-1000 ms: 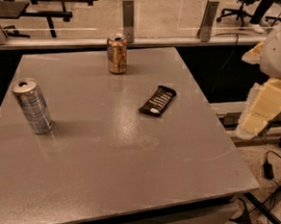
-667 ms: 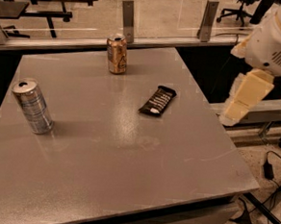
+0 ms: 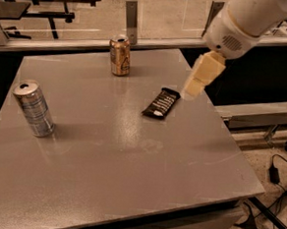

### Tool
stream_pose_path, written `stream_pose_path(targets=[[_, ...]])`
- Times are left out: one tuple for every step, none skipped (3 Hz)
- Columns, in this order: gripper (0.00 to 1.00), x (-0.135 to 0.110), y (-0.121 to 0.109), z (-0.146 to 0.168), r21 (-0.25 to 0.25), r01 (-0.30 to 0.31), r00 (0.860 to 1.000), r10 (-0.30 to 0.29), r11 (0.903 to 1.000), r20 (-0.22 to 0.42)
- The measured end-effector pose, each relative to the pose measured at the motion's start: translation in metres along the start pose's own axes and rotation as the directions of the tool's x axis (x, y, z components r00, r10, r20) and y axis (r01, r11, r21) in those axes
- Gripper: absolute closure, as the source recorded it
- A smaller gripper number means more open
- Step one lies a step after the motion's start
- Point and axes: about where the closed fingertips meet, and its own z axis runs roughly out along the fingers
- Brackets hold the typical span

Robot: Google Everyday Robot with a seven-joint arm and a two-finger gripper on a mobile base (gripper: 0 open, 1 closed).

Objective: Move orange can near rxbar chocolate

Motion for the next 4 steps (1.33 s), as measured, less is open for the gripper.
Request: stream_pose_path(targets=[[0.00, -0.052, -0.024, 0.038, 0.009, -0.017, 0.999, 0.016, 0.9998, 0.039], [0.00, -0.082, -0.041, 0.068, -0.006, -0.036, 0.997, 0.036, 0.9993, 0.066], [0.00, -0.109, -0.064, 0.101, -0.013, -0.079, 0.992, 0.080, 0.9968, 0.095], [0.00, -0.132, -0.083, 0.135, -0.035, -0.133, 0.982, 0.137, 0.9905, 0.129]])
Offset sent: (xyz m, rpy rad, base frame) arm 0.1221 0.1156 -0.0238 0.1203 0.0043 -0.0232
